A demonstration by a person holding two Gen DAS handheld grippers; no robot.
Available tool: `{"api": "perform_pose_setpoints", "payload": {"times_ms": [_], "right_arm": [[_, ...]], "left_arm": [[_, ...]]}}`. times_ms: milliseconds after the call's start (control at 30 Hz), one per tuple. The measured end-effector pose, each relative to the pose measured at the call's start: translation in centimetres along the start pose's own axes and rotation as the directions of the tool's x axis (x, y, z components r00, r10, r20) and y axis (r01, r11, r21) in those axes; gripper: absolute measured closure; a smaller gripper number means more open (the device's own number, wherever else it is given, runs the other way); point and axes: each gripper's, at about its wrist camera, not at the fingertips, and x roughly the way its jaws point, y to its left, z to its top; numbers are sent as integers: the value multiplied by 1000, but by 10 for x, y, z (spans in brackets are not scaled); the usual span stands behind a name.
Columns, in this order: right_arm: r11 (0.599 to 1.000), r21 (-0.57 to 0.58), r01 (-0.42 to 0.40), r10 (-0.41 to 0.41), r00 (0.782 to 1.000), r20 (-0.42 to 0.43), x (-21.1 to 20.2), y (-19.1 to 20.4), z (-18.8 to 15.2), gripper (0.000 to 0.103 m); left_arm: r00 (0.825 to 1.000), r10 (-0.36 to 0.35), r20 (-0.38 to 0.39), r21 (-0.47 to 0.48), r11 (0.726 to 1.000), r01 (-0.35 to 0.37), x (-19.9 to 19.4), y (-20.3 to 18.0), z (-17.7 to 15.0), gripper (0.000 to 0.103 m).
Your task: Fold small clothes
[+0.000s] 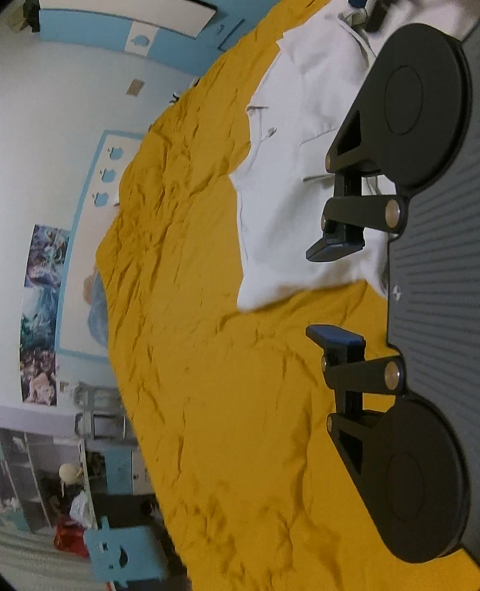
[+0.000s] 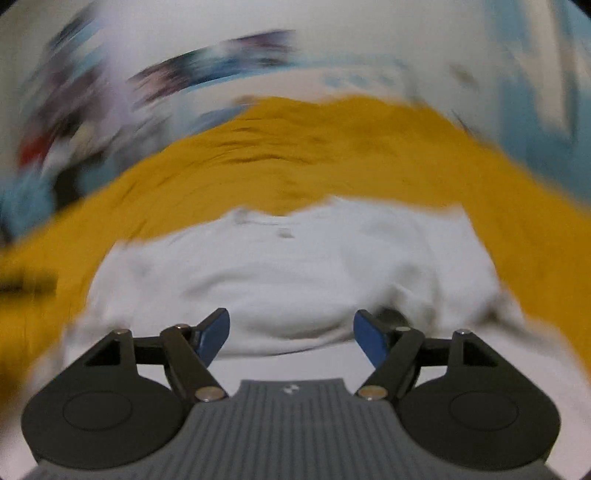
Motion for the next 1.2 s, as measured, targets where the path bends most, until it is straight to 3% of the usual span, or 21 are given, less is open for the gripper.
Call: {"api": "perform_pose_setpoints", "payload": {"times_ms": [67, 133, 233, 300, 333, 367, 467, 600, 800, 1000, 1200], "right_arm": [[973, -227, -31, 31, 1000, -4, 7, 47, -2, 33], [925, -378, -18, 25, 1000, 14, 23, 86, -6, 33], [896, -434, -97, 90, 995, -38, 57, 121, -9, 37], [882, -460, -105, 67, 993, -99, 80, 134, -15, 41], [882, -459, -103, 61, 993, -106, 86, 135, -16, 45], [890, -442, -108, 68, 992, -105, 89, 133, -16, 65], [918, -387, -86, 53, 994, -94, 90, 125, -13, 94], [954, -295, -60, 48, 998, -46, 83, 119, -9, 95], [985, -139, -104, 112, 992, 53, 71, 131, 25, 95], [979, -85, -187, 191, 981, 41, 90, 167, 40, 95], [980, -67, -189, 184, 980, -74, 115, 183, 26, 94]], "left_arm": [[1000, 20, 7, -7, 1000, -20, -8, 5, 1, 56], [1000, 19, 16, -16, 1000, -19, -12, 13, 0, 54], [996, -83, -26, -106, 991, 80, -6, 31, -7, 53], [993, -100, -60, -145, 985, 90, 3, 39, -8, 53], [993, -93, -67, -148, 986, 82, 5, 42, -9, 53], [994, -82, -68, -145, 987, 72, 7, 43, -10, 53], [994, -74, -79, -122, 990, 64, 9, 44, -11, 53], [996, -58, -74, -99, 994, 51, 4, 42, -12, 53], [997, -68, -39, -208, 976, 59, -12, 60, 1, 53], [999, -30, -21, -231, 973, 25, -18, 75, 12, 53], [998, -34, -52, -233, 972, 21, -9, 78, 11, 53]]}}
